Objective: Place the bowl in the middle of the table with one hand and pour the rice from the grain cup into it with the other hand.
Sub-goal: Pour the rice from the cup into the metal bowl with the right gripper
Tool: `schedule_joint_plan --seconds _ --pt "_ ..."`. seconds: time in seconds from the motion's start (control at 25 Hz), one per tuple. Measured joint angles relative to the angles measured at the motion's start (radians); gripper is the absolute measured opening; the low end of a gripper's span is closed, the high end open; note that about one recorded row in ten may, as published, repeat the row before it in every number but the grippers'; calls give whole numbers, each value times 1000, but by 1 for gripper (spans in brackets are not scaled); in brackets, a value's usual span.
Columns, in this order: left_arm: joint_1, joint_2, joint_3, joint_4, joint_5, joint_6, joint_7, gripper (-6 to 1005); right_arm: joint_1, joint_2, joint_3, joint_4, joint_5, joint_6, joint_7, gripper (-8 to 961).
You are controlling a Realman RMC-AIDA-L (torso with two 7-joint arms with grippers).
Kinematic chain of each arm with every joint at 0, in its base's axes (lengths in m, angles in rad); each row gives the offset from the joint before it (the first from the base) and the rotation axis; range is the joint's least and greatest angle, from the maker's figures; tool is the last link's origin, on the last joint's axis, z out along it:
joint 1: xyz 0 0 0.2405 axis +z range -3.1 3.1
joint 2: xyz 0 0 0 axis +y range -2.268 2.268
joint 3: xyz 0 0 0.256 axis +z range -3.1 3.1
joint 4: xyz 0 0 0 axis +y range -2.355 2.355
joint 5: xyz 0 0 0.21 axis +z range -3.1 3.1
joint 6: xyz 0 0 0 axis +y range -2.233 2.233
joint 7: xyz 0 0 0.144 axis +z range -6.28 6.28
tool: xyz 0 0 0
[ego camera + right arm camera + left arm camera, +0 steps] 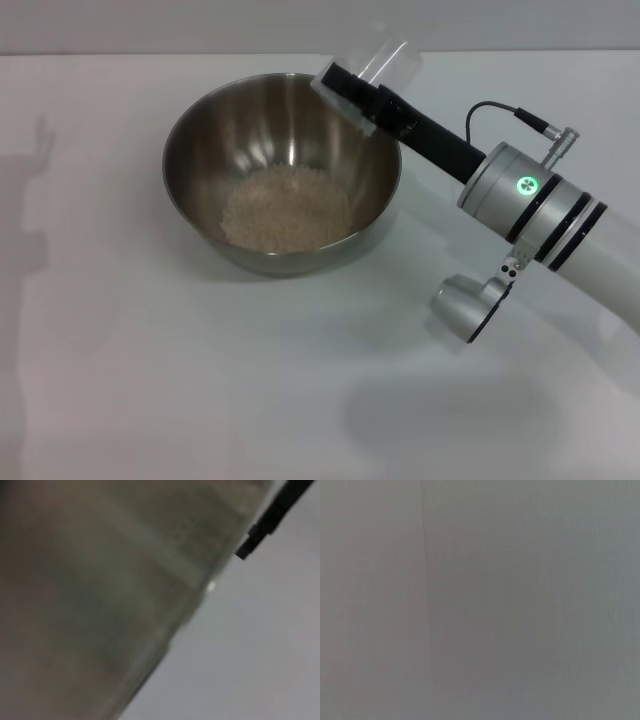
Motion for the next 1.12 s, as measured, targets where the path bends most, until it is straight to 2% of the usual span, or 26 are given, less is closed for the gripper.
schedule_joint_plan --seconds 0.84,1.12 --pt "-2 2 0 0 0 0 0 829 -5 1 47 81 -8 31 18 9" --pt "-4 2 -13 0 0 0 0 829 -23 5 80 129 -5 103 155 9"
